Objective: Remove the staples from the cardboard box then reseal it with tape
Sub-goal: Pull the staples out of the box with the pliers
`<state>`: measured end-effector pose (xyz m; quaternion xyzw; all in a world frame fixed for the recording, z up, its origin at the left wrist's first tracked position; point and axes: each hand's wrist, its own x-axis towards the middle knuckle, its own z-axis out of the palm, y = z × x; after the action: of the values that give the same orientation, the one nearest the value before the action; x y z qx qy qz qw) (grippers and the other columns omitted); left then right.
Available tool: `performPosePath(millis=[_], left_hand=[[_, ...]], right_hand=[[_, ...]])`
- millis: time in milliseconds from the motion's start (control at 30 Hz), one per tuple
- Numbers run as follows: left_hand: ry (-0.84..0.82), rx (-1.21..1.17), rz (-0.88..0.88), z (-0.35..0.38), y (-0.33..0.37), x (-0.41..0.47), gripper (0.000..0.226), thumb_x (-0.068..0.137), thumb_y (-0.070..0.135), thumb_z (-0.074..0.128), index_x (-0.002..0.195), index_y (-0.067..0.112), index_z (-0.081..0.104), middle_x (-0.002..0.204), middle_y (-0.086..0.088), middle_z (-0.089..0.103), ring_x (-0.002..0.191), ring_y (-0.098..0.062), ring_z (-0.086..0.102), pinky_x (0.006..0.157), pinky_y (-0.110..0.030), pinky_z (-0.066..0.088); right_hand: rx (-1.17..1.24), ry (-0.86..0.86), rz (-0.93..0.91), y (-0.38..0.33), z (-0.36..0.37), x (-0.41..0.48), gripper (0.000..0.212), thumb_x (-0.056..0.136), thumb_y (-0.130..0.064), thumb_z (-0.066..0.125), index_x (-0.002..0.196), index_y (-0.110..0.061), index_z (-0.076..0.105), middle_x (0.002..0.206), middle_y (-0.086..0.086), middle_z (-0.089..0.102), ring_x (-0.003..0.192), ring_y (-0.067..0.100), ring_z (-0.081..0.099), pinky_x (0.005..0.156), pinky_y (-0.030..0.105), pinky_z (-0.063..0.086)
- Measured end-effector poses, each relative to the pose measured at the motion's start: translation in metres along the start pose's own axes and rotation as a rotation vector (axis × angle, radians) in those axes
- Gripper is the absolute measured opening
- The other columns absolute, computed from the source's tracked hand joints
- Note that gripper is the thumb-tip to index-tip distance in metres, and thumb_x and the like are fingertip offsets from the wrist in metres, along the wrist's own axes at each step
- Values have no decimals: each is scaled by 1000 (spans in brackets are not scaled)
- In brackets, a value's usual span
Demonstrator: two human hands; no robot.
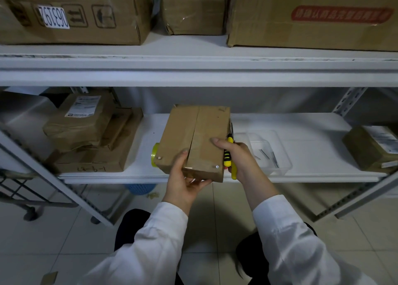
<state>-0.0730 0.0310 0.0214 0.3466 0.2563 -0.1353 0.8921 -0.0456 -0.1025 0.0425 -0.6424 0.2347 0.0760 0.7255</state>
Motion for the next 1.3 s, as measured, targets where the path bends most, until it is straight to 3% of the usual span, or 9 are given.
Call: performPosePath(millis=[133,233,433,600,767,867,967,1133,1300], left_hand=[[117,43,79,-7,-5,7,60,79,34,68,132,20,44,121,-9,56,113,-29,52,95,-56,47],[184,28,92,-10,-5,10,70,76,36,71,135,20,36,128,-9,52,115,-28,51,96,-53,47],[237,21,141,-6,-10,4,73,78,24,72,134,19,24,128,-9,49,111,-26,51,83,-46,51],[234,24,173,-9,-12,6,75,77,22,73,134,21,24,131,-9,48,115,-26,50,91,-49,50],[229,15,186,-12,-14,6,77,77,22,73,135,21,23,131,-9,49,118,-28,51,97,-53,47],[225,-11,134,-12,-14,7,75,77,26,73,135,20,26,129,-10,49,118,-29,50,95,-52,49],[221,-8,108,-9,-10,7,71,77,30,73,134,18,33,128,-11,52,115,-29,53,81,-46,55],[268,-2,91,-3,-4,8,74,74,31,75,133,17,33,128,-12,51,116,-31,52,86,-50,52],[273,16,77,0,-2,8,78,73,33,76,135,19,31,129,-12,49,116,-32,50,91,-55,50]], right_hand=[[-324,270,-202,8,-2,7,44,66,-38,78,95,-15,54,107,9,60,81,20,61,69,36,54],[-575,335,-330,11,-2,6,35,68,-37,70,93,-16,58,102,10,60,75,21,59,60,28,44],[-785,298,-339,7,1,-2,31,72,-33,68,95,-14,60,98,4,52,78,22,51,57,26,34],[-835,282,-302,6,2,0,25,72,-33,67,78,-15,51,91,9,58,72,25,54,54,24,35],[-828,276,-288,6,1,2,20,71,-26,67,80,-12,56,86,13,61,63,25,52,55,27,40],[-858,293,-323,6,2,0,19,72,-24,66,81,-11,55,88,11,58,63,25,51,53,24,35],[-872,328,-372,7,4,-4,20,73,-23,65,80,-14,49,87,5,49,64,25,47,49,23,28],[-882,408,-430,7,6,-6,25,77,-24,64,99,-13,58,96,4,51,68,24,47,48,21,25],[-863,460,-462,8,7,-6,35,79,-25,64,112,-15,59,107,5,55,74,21,48,59,25,34]])
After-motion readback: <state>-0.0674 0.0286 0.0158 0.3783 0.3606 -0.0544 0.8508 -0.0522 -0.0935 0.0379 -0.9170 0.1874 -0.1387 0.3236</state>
